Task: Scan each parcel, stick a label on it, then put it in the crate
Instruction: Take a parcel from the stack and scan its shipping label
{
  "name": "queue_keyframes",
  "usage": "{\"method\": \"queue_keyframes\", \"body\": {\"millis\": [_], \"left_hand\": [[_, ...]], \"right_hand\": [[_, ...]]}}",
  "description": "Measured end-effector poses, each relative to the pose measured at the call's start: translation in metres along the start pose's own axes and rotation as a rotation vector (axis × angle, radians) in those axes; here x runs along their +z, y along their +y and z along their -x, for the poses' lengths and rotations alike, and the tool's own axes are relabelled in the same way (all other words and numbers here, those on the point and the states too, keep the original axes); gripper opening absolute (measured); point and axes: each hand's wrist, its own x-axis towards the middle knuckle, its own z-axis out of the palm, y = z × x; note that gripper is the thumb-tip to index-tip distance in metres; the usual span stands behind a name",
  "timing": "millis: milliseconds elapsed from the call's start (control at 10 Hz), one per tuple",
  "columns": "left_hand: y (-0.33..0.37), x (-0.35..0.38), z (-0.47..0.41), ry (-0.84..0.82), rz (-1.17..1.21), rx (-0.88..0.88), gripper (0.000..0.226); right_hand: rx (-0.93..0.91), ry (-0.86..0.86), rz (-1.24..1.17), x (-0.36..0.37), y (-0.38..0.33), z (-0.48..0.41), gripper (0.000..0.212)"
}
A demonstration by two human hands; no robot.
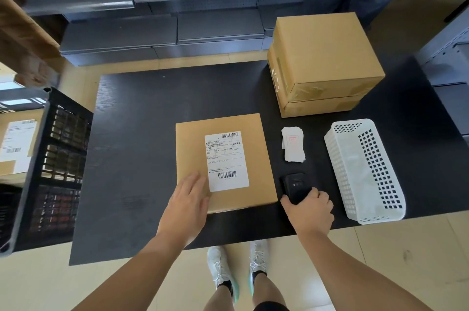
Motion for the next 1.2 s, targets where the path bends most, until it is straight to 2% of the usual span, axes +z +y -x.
{"method": "queue_keyframes", "body": {"millis": [400,500,700,800,1000,1100,1200], "left_hand": [[-0.005,-0.001,0.0,-0.038,-0.008,0.015,0.053],[-0.002,-0.003,0.0,-0.041,0.001,0.018,0.052],[0.014,-0.013,0.004,-0.034,0.014,-0.008,0.053],[0.017,-0.016,0.003,-0.056,-0.007,0.014,0.051],[0.006,-0.007,0.001,-0.056,-0.109,0.054,0.051],[0.021,-0.016,0.003,-0.002,0.01,-0.021,0.051],[0.026,-0.028,-0.001,-0.08,-0.059,-0.04,0.053]], "right_hand": [[-0.086,0.016,-0.156,-0.024,0.009,-0.005,0.09],[-0.134,0.014,-0.2,-0.046,0.002,-0.002,0.085],[-0.255,0.014,-0.235,-0.091,-0.016,0.009,0.057],[-0.299,-0.001,-0.247,-0.114,-0.026,0.019,0.051],[-0.366,-0.081,-0.149,-0.149,-0.047,0.036,0.052],[-0.377,-0.112,-0.098,-0.157,-0.055,0.043,0.06],[-0.39,-0.116,-0.062,-0.159,-0.061,0.047,0.063]]}}
